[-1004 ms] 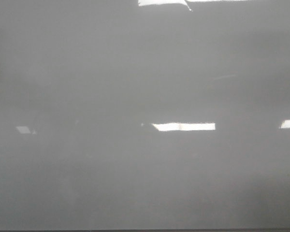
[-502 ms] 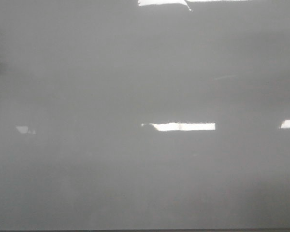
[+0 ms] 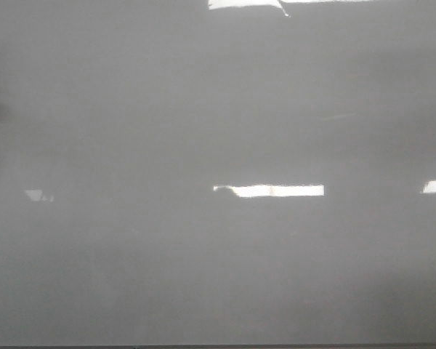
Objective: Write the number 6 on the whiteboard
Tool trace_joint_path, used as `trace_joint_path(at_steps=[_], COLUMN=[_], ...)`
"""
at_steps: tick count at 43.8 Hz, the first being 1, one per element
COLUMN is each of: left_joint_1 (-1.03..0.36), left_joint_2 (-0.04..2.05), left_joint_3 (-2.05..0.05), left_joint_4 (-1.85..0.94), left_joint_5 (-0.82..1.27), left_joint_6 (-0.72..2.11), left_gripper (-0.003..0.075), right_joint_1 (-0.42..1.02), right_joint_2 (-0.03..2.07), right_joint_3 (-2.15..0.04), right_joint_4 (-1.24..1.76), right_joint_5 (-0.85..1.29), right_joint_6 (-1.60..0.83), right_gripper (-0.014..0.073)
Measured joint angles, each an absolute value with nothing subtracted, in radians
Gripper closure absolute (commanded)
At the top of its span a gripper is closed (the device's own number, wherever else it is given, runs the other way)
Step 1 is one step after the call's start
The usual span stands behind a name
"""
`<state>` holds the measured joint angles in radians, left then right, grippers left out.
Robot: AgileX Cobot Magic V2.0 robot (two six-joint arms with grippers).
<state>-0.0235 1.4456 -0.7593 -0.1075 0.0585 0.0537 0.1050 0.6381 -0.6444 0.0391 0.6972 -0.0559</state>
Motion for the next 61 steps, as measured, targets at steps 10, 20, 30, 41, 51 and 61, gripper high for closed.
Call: trace_joint_path(at_steps=[10, 20, 30, 41, 51, 61], left_joint_1=[-0.024, -0.027, -0.027, -0.027, -0.101, -0.322], left_joint_2=[1.443, 1.341, 1.166, 1.097, 1.104, 1.213], left_joint_3=[-0.759, -0.759, -0.811, -1.028, -1.084, -1.091], left_joint_4=[-0.103, -0.100, -0.077, -0.109, -0.299, -0.335], left_joint_5=[0.088, 0.188, 0.415, 0.849, 0.988, 1.013], left_joint_6=[0.054, 0.054, 0.061, 0.266, 0.549, 0.702], left_gripper=[0.0671, 0.0741, 0.0741, 0.0741, 0.0741, 0.0741], right_joint_1=[0.105, 0.105, 0.105, 0.105, 0.105, 0.105], right_joint_2=[0.638, 0.638, 0.659, 0.749, 0.838, 0.940], right_joint_3=[-0.644, -0.644, -0.724, -0.833, -0.873, -0.906], right_joint_4=[0.039, 0.039, 0.039, 0.039, 0.052, 0.159], right_joint_5=[0.698, 0.693, 0.793, 0.895, 0.937, 0.944], right_joint_6=[-0.056, -0.056, -0.011, 0.000, -0.034, -0.156], right_gripper=[-0.0038, -0.0038, -0.0038, -0.0038, -0.0038, -0.0038])
